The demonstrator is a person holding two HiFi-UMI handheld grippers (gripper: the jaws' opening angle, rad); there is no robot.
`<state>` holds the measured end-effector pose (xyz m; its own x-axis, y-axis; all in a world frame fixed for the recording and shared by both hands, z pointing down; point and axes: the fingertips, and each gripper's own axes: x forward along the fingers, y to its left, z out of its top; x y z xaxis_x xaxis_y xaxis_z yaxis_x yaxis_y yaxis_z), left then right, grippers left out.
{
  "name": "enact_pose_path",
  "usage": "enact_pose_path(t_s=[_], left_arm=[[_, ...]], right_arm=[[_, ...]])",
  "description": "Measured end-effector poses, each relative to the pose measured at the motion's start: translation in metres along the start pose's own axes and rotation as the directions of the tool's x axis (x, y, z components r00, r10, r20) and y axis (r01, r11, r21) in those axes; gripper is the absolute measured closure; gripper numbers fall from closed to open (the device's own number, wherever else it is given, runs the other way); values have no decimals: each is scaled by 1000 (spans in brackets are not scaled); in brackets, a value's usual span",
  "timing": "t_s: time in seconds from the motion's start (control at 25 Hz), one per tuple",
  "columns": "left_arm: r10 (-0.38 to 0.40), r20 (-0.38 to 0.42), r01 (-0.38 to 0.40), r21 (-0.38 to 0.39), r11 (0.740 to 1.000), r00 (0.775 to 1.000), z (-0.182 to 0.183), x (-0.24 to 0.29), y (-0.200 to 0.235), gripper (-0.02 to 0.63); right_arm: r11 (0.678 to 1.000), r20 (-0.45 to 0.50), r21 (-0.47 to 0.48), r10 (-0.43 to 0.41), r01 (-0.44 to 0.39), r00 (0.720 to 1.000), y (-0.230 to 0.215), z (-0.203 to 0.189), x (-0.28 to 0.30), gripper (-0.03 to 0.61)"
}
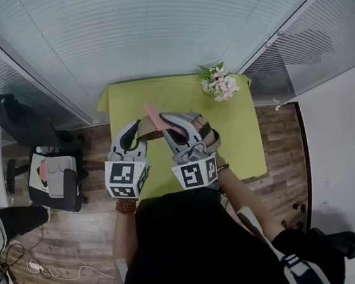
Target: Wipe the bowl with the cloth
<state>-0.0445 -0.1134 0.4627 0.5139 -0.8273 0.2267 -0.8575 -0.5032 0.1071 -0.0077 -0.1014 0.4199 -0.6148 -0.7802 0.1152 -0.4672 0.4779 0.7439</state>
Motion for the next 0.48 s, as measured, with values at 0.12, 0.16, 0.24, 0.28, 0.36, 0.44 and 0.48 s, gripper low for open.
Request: enact_pose_path(t_s=[0.12,0.16,0.24,0.28,0.36,0.44,0.48], left_arm=[[-7,89,27,-225,974,996,12,-5,6,577],[-8,125,45,-296,954,992,16,-6,7,576],[-10,209,105,-450,887,978,24,-9,10,570],[-6,251,140,-523,841,968,27,-10,12,568],[19,318,208,-662,720,948,26,-11,16,565],[65,366,270,-785,558,929,17,-9,20,563],[90,383,298,-828,474,919,11,-8,22,563]], right_arm=[[996,21,85,-37,35,999,-9,5,-1,563],[991,31,124,-54,50,998,-14,7,-2,563],[974,47,210,-91,79,995,-23,11,-5,563],[964,52,250,-104,88,993,-27,12,-6,563],[940,53,330,-108,85,993,-30,12,-5,563],[884,66,461,-120,76,991,-34,10,-1,563],[833,71,549,-128,68,989,-35,8,2,563]])
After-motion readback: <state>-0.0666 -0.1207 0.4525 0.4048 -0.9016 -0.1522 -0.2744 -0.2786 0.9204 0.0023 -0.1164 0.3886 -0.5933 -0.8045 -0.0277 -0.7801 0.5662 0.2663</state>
